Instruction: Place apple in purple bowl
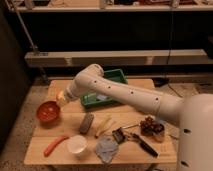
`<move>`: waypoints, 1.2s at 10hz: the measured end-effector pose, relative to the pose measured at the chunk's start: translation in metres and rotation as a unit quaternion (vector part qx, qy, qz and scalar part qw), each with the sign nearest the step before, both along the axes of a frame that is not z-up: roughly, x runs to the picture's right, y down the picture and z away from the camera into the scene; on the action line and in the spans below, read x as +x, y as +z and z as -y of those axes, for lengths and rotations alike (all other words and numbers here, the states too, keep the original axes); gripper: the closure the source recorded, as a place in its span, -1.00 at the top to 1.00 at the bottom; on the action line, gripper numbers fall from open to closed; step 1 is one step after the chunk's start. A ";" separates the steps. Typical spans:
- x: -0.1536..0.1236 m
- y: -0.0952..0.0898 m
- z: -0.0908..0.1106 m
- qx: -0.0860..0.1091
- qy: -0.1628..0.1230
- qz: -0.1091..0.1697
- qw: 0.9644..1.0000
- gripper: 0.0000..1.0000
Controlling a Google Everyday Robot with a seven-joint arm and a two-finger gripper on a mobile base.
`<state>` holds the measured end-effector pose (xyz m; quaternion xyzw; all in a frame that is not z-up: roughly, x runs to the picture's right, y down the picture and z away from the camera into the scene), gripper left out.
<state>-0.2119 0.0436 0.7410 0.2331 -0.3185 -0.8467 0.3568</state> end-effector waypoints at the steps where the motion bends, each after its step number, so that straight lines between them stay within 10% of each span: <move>1: 0.001 0.001 0.000 0.000 0.001 -0.001 1.000 -1.00; 8: 0.066 -0.008 -0.002 -0.001 0.069 -0.066 0.995 -1.00; 12: 0.177 -0.042 -0.019 0.001 0.133 -0.154 0.979 -1.00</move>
